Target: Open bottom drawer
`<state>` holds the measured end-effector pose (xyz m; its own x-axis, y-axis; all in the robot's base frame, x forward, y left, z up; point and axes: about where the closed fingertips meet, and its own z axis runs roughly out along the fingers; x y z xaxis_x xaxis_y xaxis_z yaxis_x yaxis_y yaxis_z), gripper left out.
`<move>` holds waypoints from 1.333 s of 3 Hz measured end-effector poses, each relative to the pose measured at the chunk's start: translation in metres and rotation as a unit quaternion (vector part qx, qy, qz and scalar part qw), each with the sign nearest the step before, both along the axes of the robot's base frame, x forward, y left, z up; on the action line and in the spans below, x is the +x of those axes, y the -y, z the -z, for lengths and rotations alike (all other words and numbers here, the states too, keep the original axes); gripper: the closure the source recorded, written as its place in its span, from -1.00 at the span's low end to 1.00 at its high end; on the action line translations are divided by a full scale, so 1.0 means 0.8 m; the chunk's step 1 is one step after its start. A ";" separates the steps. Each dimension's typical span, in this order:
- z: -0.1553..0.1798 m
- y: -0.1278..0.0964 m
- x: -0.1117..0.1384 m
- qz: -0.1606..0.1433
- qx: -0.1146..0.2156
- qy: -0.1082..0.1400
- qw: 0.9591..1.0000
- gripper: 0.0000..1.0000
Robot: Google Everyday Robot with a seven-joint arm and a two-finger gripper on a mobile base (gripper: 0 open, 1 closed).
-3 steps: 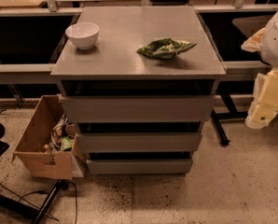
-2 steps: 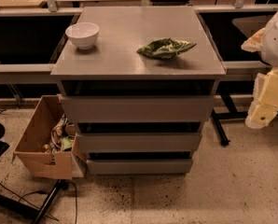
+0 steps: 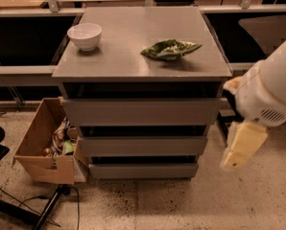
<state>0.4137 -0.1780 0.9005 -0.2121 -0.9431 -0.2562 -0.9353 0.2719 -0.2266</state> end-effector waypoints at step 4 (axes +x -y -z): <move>0.239 -0.044 -0.016 -0.039 -0.079 -0.038 0.995 -1.00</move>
Offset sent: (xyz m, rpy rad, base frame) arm -0.0130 0.0636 -0.3093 -0.2411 0.1563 0.1521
